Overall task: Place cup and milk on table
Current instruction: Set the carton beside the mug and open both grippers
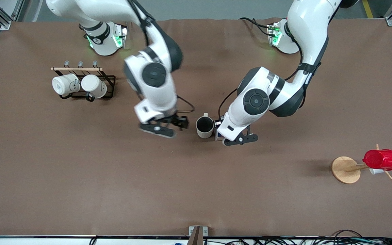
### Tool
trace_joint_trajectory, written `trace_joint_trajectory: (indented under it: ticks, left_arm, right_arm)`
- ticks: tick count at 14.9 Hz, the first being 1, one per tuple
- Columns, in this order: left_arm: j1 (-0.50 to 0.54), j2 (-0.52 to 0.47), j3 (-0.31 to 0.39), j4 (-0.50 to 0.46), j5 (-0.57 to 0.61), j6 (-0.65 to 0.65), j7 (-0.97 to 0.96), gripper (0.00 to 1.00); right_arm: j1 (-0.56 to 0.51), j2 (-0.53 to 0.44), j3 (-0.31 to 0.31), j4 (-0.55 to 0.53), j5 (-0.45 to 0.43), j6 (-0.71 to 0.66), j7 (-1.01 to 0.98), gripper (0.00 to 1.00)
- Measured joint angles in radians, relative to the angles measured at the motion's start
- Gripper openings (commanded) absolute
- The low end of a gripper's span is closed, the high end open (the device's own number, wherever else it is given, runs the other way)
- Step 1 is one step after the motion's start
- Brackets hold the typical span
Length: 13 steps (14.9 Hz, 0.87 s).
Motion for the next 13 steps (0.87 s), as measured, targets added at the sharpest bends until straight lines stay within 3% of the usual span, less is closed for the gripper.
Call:
trace_joint_trajectory:
  ticks: [1,2,3,9,13]
  left_arm:
    - [-0.004,0.005,0.000,0.000,0.000,0.000,0.000,0.66]
    - [-0.009,0.011,0.000,0.000,0.000,0.000,0.000,0.96]
    - [-0.013,0.016,0.000,0.000,0.000,0.000,-0.002,1.00]
    - [-0.001,-0.009,0.013,0.034,0.049,-0.008,-0.015,1.00]
    - [0.132,-0.166,0.018,0.059,0.192,-0.103,0.056,1.00]
  right_arm:
    - [-0.031,-0.045,-0.014,-0.006,-0.003,-0.042,-0.026,1.00]
    - [-0.064,-0.084,-0.025,-0.011,-0.009,-0.079,-0.058,1.00]
    - [-0.097,-0.117,-0.032,-0.016,-0.018,-0.114,-0.097,1.00]
    - [-0.327,-0.318,-0.041,-0.019,-0.028,-0.340,-0.450,1.00]
    - [-0.499,-0.413,-0.044,-0.025,-0.028,-0.457,-0.730,1.00]
